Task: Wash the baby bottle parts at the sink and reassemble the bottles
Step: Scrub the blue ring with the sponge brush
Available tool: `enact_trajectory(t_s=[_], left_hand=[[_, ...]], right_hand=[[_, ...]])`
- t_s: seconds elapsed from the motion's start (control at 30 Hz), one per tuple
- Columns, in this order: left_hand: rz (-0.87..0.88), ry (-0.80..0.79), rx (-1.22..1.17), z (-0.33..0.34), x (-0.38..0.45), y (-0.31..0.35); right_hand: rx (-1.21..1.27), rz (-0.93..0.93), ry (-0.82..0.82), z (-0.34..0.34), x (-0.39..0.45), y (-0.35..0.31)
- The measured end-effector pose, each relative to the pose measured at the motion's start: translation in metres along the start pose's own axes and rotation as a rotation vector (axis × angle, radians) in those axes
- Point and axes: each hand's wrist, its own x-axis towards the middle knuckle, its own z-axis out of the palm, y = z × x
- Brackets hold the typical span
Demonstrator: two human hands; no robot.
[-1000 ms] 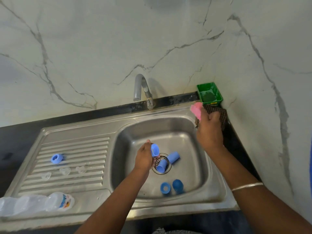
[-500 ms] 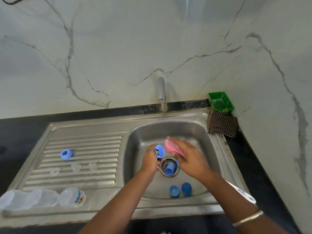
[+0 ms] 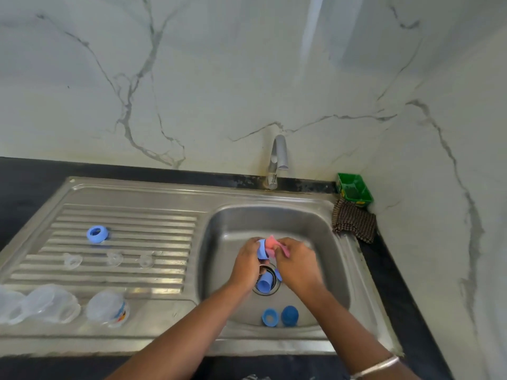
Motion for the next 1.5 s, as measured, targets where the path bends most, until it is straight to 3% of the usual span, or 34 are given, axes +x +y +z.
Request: enact_trajectory(t_s=[0.23, 0.43, 0.5, 0.6, 0.73, 0.83, 1.0, 1.1, 1.17, 1.3, 1.4, 1.5], left_hand=[[0.161, -0.114, 0.087, -0.01, 0.004, -0.006], [0.186, -0.115, 0.142, -0.016, 0.007, 0.006], [0.149, -0.128, 0.137, -0.017, 0.01, 0.013], [0.044, -0.194, 0.083, -0.016, 0.011, 0.015], [-0.139, -0.188, 0.018, -0.012, 0.006, 0.01], [-0.197, -0.256, 0.028, -0.014, 0.006, 0.015], [-0.03, -0.173, 0.136, -0.012, 0.006, 0.01], [0.093, -0.084, 0.161, -0.006, 0.006, 0.004], [0.149, -0.074, 0.133, -0.004, 0.005, 0.001], [0.153, -0.099, 0.029, -0.006, 0.001, -0.01], [0.139, -0.154, 0.024, -0.011, 0.002, -0.012], [0.132, -0.138, 0.064, -0.009, 0.002, -0.016]], right_hand=[[0.229, 0.167, -0.013, 0.003, 0.005, -0.018], [0.275, -0.045, -0.127, 0.0, -0.002, -0.024], [0.146, -0.207, -0.161, -0.005, -0.006, -0.021], [-0.337, -0.574, -0.142, -0.025, -0.006, -0.012], [-0.727, -0.931, 0.072, -0.048, 0.003, -0.007], [-0.83, -1.031, 0.272, -0.041, 0.005, -0.008], [-0.84, -0.867, 0.308, -0.027, -0.007, -0.007], [-0.824, -0.723, 0.244, -0.018, -0.019, -0.011], [-0.727, -0.52, 0.122, -0.012, -0.024, -0.016], [-0.107, -0.108, -0.194, -0.015, -0.021, -0.031], [0.288, 0.121, -0.201, -0.022, -0.016, -0.037], [0.455, 0.355, -0.176, -0.023, -0.015, -0.04]])
